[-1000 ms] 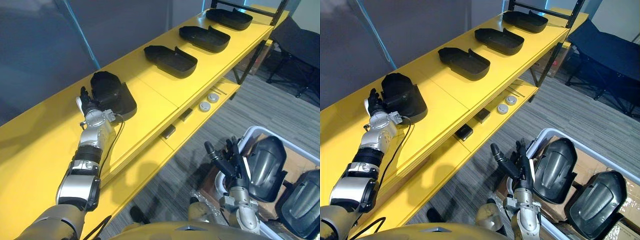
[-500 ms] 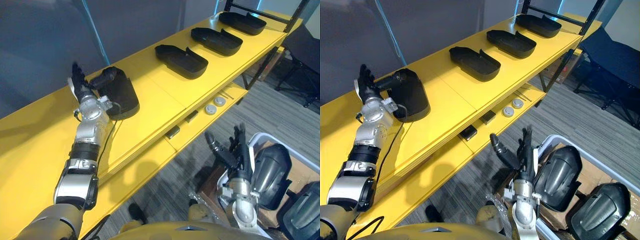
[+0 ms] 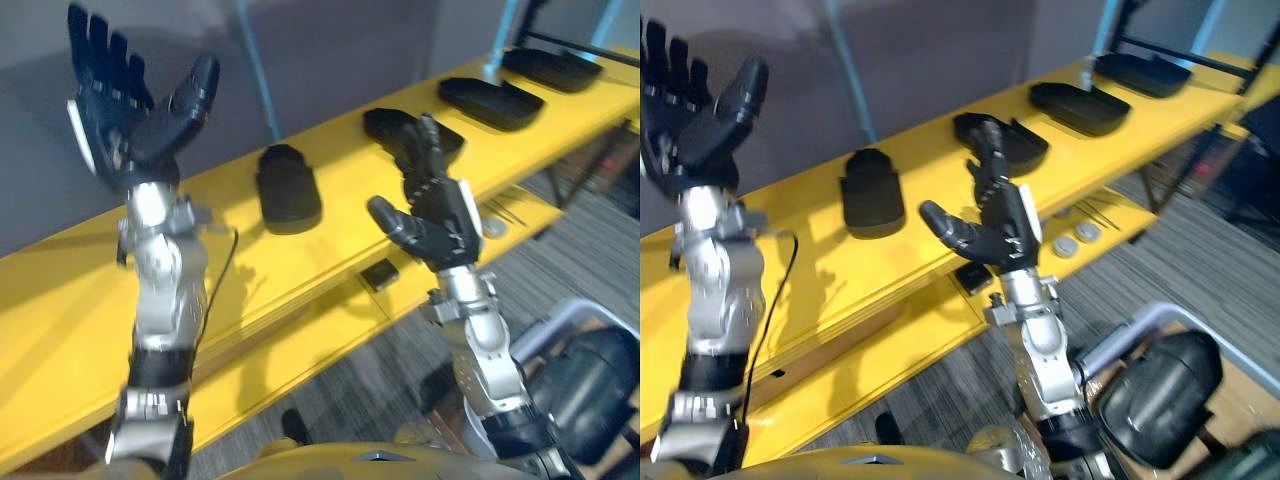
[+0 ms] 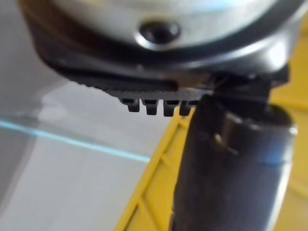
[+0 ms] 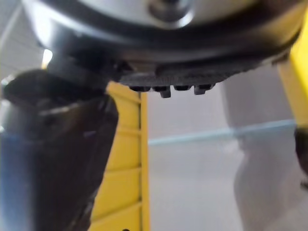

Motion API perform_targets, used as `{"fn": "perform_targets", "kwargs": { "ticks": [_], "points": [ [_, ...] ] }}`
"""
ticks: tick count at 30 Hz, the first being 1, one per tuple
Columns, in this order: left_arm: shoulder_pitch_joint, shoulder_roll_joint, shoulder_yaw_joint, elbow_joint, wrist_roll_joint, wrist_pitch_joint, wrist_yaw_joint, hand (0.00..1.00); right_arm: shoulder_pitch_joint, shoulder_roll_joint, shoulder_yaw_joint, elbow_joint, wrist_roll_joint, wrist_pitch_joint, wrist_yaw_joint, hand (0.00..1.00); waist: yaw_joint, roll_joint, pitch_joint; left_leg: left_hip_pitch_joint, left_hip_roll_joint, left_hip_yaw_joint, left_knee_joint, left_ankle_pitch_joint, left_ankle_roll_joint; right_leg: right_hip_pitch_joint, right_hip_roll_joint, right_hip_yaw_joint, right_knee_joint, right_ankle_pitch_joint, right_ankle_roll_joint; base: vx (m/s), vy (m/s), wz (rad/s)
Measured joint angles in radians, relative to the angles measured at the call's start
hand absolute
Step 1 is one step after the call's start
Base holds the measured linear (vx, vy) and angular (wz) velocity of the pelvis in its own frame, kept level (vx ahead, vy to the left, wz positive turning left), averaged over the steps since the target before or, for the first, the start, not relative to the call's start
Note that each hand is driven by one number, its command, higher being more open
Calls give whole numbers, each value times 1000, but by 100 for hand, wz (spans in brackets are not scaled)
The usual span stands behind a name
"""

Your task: Walk over and take three plastic housings, then place them on the shelf

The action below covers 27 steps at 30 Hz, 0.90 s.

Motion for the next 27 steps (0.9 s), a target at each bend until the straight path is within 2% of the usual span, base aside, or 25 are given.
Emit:
{"fn": "perform_targets", "kwargs": {
  "ticks": [2, 3, 4, 5, 6, 9, 14, 17, 18, 22, 27],
  "points": [
    [121, -46, -16, -46, 7, -18, -18, 100, -59, 0, 29, 44, -4, 52, 12, 100, 30, -5, -4, -13, -8, -34, 0, -32, -21, 23, -3, -50, -13, -4, -4, -34, -24, 88],
    [188, -62, -26, -52, 12, -24, -26, 100, -98, 7, 54, 88, -5, 90, 13, 100, 67, -39, 2, -23, -24, -30, 15, -63, -17, 40, -31, -84, -41, -1, -3, 1, 0, 83],
    [238, -75, -38, -49, 17, -25, -28, 100, -130, 18, 78, 131, -6, 130, 13, 100, 99, -39, -2, -26, -31, -36, 88, -49, 4, 54, -38, -106, -44, 0, -1, 18, 6, 76],
    [261, -82, -41, -49, 33, -25, -32, 100, -144, 23, 94, 148, -8, 145, 10, 100, 107, -33, -7, -14, -26, -50, 75, -58, 5, 60, -28, -117, -44, 1, 1, 50, -44, 67],
    [294, -91, -43, -47, 51, -26, -61, 100, -162, 48, 121, 184, -12, 167, 6, 100, 122, -44, -11, -9, -36, -69, 32, -19, 11, 65, -24, -139, -55, 7, 8, 34, -26, 51],
    [348, -97, -39, -34, 57, -23, -119, 100, -207, 106, 177, 256, -55, 207, 5, 100, 160, -64, -7, -12, -48, -81, 5, -2, 14, 75, -25, -158, -80, 29, 21, 22, -3, 26],
    [409, -101, -28, -23, 77, -24, -199, 100, -283, 142, 245, 288, -89, 244, -31, 100, 176, -69, -6, -10, -58, -99, 0, -6, 11, 93, -26, -182, -91, 28, 21, -18, 7, 10],
    [410, -117, -20, -23, 77, -31, -221, 100, -310, 169, 269, 345, -136, 275, -136, 100, 190, -69, -6, -11, -53, -109, 0, -5, 12, 96, -15, -187, -91, 26, 18, -60, -16, 7],
    [411, -117, -36, -23, 77, -45, -231, 100, -310, 194, 277, 401, -166, 289, -225, 100, 200, -68, -6, -13, -49, -113, 0, -5, 11, 97, -9, -195, -92, 24, 17, -51, -33, 12],
    [410, -117, -70, -22, 79, -66, -243, 100, -308, 239, 276, 555, -203, 312, -418, 100, 204, -65, -4, -40, -46, -127, 0, 3, 6, 87, -2, -216, -94, 24, 14, -33, -18, 19],
    [409, -116, -86, 21, 78, -66, -242, 100, -308, 267, 267, 584, -244, 306, -563, 100, 202, -65, -4, -45, -47, -128, 0, 14, 6, 84, -2, -218, -94, 25, 13, 1, -1, 1]
  ]
}}
